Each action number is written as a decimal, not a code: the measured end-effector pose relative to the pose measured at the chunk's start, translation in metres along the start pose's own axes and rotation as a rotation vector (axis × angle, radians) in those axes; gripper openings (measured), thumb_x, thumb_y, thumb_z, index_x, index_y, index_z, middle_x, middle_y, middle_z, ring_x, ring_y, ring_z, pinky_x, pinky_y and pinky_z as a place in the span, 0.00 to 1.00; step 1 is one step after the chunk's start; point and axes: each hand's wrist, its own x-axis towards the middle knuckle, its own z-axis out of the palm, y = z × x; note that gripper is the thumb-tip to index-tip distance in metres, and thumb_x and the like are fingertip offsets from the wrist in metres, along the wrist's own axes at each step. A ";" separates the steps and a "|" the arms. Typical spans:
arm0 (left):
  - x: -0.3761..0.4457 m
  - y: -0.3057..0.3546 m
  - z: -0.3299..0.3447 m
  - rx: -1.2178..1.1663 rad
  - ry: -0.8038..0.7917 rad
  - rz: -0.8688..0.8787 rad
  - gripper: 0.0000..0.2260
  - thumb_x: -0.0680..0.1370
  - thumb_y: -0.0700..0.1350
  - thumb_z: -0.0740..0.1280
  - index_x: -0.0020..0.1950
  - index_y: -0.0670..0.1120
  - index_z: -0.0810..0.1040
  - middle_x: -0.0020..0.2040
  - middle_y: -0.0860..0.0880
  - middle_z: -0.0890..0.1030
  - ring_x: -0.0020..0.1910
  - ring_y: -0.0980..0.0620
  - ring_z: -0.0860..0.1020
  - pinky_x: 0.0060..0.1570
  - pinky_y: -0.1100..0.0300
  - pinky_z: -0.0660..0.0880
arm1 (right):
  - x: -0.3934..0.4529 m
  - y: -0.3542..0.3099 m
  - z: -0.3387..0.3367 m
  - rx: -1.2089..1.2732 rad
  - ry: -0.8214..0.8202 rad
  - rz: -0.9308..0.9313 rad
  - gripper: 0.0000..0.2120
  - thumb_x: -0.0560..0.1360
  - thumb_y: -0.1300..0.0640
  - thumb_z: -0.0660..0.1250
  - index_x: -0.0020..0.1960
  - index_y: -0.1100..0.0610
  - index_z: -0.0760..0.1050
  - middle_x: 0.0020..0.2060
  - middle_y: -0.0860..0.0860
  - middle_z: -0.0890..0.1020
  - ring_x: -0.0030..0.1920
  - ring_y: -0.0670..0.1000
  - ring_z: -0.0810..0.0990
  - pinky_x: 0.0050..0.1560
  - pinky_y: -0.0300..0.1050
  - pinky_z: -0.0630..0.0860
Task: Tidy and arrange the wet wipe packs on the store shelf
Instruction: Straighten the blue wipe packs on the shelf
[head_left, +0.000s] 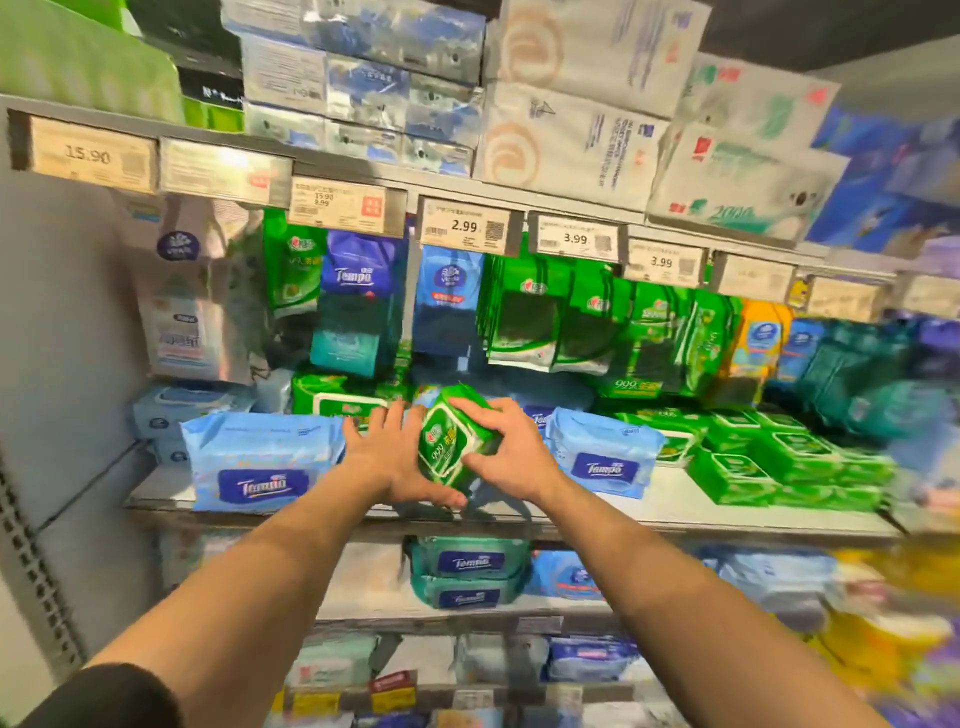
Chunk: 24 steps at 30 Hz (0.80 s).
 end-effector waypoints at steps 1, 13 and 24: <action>0.001 0.015 0.000 0.006 -0.005 0.009 0.72 0.41 0.87 0.54 0.78 0.50 0.48 0.79 0.48 0.50 0.76 0.44 0.52 0.69 0.32 0.51 | -0.008 0.006 -0.013 -0.001 0.023 0.016 0.34 0.66 0.66 0.71 0.69 0.45 0.74 0.58 0.52 0.72 0.59 0.45 0.73 0.63 0.26 0.63; 0.009 0.204 0.013 0.048 -0.034 0.085 0.71 0.46 0.84 0.61 0.80 0.51 0.42 0.80 0.48 0.47 0.78 0.43 0.49 0.70 0.31 0.50 | -0.111 0.140 -0.212 -0.041 0.403 0.220 0.32 0.70 0.63 0.71 0.72 0.48 0.71 0.51 0.55 0.71 0.40 0.37 0.72 0.46 0.21 0.64; 0.054 0.324 0.027 0.206 -0.026 0.187 0.68 0.50 0.85 0.58 0.80 0.50 0.40 0.80 0.48 0.44 0.77 0.42 0.48 0.70 0.34 0.52 | -0.129 0.254 -0.300 0.135 0.503 0.490 0.31 0.74 0.65 0.67 0.75 0.51 0.67 0.61 0.56 0.81 0.24 0.46 0.70 0.25 0.40 0.71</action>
